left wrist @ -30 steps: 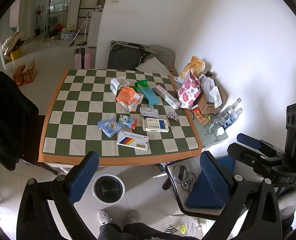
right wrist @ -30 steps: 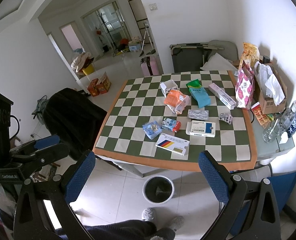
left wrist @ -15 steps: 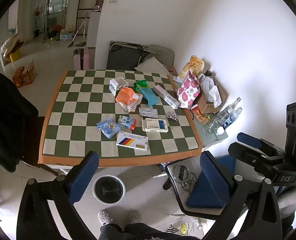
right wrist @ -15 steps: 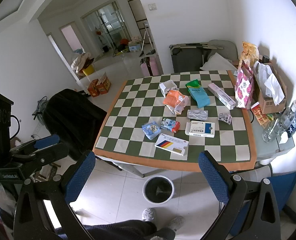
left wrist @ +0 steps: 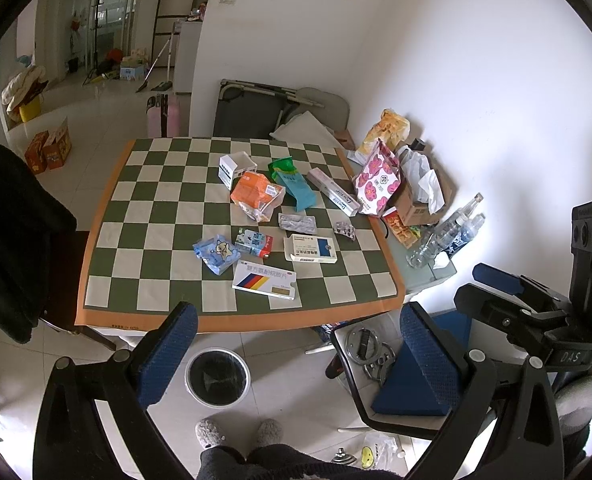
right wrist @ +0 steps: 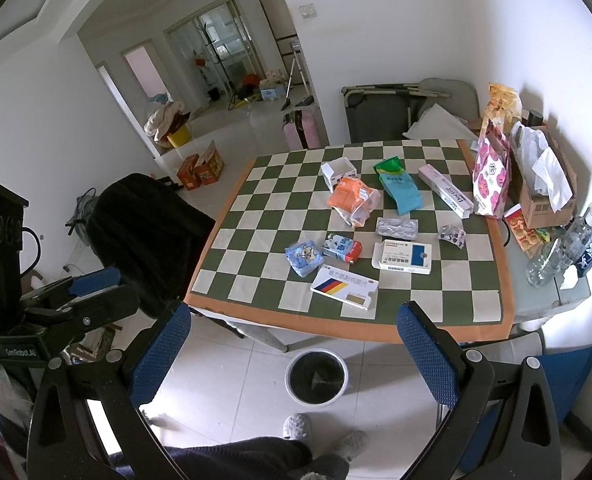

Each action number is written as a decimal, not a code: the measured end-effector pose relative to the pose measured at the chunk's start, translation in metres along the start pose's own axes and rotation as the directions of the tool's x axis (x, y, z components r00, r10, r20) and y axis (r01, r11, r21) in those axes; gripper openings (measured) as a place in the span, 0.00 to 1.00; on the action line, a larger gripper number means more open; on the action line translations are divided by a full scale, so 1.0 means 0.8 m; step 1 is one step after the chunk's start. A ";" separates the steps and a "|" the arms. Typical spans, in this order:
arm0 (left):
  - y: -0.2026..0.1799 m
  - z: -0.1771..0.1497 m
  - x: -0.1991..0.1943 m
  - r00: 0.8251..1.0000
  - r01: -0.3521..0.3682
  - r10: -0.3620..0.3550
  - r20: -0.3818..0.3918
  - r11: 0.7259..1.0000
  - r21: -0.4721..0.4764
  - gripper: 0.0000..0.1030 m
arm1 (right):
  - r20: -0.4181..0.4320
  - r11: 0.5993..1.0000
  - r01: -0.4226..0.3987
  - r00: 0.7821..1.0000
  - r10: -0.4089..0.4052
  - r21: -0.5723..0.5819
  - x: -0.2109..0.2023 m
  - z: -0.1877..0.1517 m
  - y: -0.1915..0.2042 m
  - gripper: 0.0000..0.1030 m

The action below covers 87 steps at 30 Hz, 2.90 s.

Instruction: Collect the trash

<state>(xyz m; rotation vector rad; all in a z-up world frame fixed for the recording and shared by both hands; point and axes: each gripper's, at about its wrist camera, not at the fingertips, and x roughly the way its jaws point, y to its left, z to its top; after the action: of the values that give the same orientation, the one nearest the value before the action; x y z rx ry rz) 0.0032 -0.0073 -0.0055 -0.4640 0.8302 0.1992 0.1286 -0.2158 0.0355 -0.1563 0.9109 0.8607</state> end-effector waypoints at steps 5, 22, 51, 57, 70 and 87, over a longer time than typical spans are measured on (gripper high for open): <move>0.000 -0.001 0.000 1.000 0.001 -0.001 0.000 1.000 0.000 1.00 | -0.003 1.000 -0.002 1.000 0.002 0.001 0.003 -0.001 0.000 1.00; -0.002 -0.002 0.002 1.000 0.000 0.000 -0.003 1.000 0.000 1.00 | -0.005 1.000 -0.001 1.000 0.001 0.002 0.013 0.001 0.007 1.00; 0.169 0.041 0.351 0.849 -0.446 0.298 -0.437 0.846 -0.290 1.00 | -0.280 0.930 0.300 0.931 -0.236 0.211 0.327 0.068 -0.150 1.00; 0.206 0.040 0.458 0.822 -0.470 0.148 -0.549 0.720 -0.510 1.00 | -0.379 0.973 0.228 0.904 -0.196 0.042 0.478 0.157 -0.186 1.00; 0.235 0.038 0.544 0.761 -0.585 0.117 -0.639 0.551 -0.596 0.70 | -0.517 0.939 0.101 0.813 -0.269 -0.330 0.750 0.229 -0.144 0.96; 0.230 0.098 0.463 0.700 -0.677 0.360 -0.617 0.610 -0.412 0.63 | -0.490 0.994 0.008 0.870 -0.058 -0.105 0.696 0.225 -0.168 0.16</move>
<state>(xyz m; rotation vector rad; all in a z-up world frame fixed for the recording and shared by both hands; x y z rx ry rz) 0.2373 0.1886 -0.2955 -0.8992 1.4035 0.9946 0.5118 0.1044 -0.2972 -0.4955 1.3393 0.8488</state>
